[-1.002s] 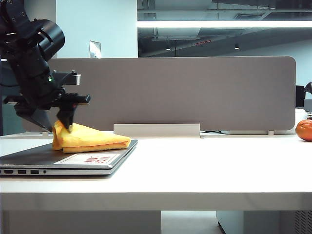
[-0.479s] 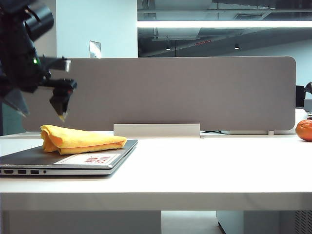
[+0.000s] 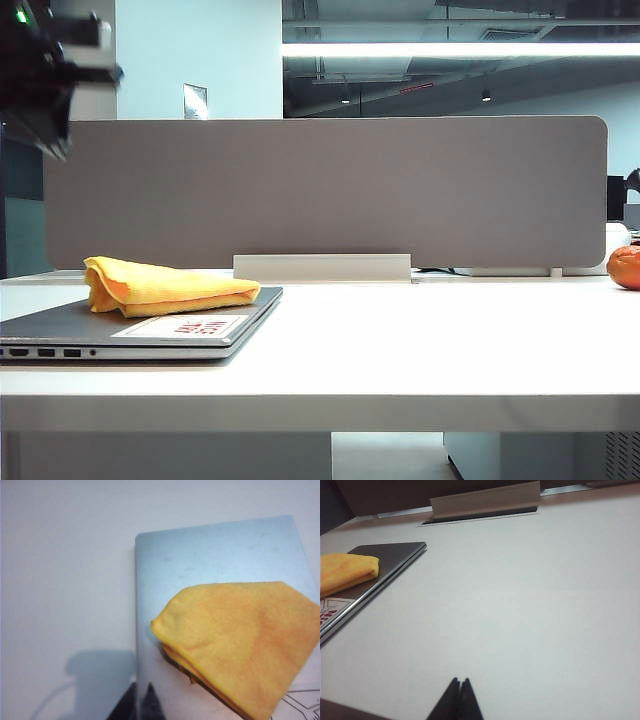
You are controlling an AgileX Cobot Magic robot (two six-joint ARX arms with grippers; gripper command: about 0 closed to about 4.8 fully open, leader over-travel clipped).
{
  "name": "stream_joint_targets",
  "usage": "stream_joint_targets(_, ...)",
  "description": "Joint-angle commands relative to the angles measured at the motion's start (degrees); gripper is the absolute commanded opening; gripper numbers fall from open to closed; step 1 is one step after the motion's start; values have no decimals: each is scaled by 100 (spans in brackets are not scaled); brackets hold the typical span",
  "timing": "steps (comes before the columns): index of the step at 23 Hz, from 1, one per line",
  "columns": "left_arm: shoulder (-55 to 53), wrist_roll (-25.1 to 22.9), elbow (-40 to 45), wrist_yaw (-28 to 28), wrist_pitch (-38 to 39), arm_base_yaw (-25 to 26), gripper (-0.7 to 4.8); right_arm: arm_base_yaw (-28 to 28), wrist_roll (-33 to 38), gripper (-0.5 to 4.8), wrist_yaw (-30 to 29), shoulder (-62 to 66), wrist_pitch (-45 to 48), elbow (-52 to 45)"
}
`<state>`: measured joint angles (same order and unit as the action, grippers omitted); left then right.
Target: Pick up the yellow rag and put it over the laptop.
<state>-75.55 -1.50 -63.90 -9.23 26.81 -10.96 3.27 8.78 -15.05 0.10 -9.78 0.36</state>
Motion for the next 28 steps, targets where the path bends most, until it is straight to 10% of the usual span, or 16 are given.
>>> stream_joint_targets(1,562,247,81,11,87,0,-6,-2,20,-1,144,-2,92,-24)
stream_joint_targets(15,3276,949,2988,153,-911,-13,-6,-4,20,-1,136,-4,85,-24)
stream_joint_targets(28,3436,944,3182,546,-713,-13,-6,-4,20,-1,138,-4,85,-24)
